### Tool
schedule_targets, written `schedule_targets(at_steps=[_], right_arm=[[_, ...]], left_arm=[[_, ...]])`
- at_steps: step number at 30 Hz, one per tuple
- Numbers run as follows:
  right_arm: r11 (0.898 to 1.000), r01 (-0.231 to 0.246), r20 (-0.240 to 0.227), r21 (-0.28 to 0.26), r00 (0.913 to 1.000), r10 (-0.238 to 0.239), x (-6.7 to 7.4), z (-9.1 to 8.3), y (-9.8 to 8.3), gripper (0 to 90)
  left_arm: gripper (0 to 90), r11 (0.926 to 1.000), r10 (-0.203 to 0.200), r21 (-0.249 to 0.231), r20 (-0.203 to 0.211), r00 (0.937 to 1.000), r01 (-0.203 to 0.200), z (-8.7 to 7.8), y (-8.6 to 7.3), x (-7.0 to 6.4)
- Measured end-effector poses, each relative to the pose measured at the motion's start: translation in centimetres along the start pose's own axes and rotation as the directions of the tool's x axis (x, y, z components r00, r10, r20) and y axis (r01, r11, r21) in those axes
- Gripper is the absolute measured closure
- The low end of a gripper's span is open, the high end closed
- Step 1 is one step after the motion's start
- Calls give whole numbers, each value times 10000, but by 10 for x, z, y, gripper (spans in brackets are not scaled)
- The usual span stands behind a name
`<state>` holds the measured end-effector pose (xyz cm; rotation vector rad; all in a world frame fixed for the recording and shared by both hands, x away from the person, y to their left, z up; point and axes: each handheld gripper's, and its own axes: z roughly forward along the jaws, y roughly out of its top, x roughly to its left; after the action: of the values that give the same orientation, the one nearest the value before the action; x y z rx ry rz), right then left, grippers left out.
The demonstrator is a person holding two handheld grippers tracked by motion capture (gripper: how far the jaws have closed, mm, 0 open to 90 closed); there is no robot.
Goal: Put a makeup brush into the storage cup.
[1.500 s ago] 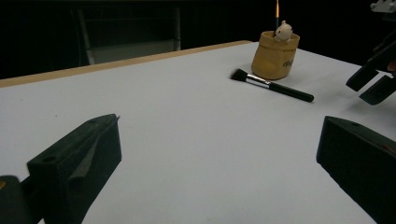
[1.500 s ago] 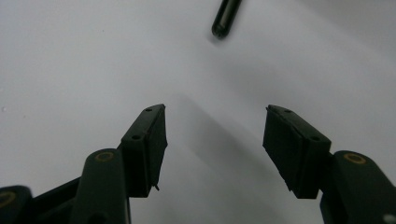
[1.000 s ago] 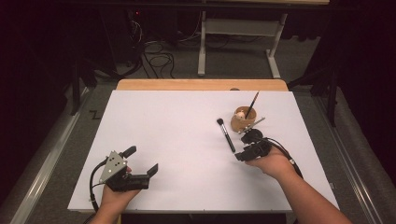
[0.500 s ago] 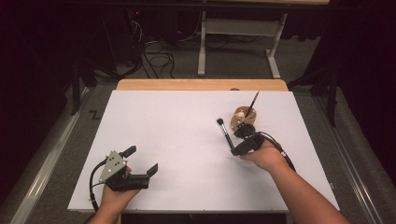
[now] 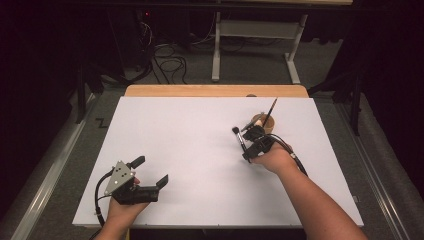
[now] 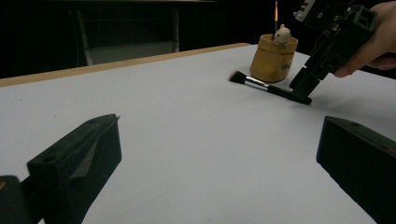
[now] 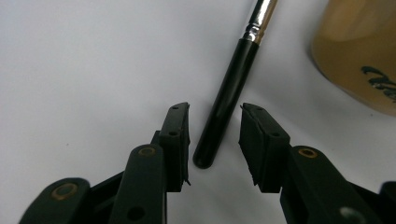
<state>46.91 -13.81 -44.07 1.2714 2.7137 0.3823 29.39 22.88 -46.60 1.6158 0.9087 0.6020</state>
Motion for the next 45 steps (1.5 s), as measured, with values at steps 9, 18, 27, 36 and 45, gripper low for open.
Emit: schedule_targets(at_steps=[9,18,27,36,45], right_arm=[[9999,15,88,160,10000,-17,-4,9,6,682],[9996,-86,133,257,9999,82,-5,13,11,706],[9989,-334,205,336,9993,327,-6,14,14,728],[9981,-527,403,331,9979,513,-6,15,14,802],[9988,-406,539,283,9978,390,-4,15,14,805]], left_arm=[[9,10000,-16,-27,26,10000,16,0,0,0],[9,10000,-33,-24,57,10000,33,0,0,0],[11,10000,-46,-33,80,10000,46,0,0,0],[12,10000,-40,-31,70,10000,40,0,0,0],[11,10000,-31,-26,99,9999,31,0,0,0]])
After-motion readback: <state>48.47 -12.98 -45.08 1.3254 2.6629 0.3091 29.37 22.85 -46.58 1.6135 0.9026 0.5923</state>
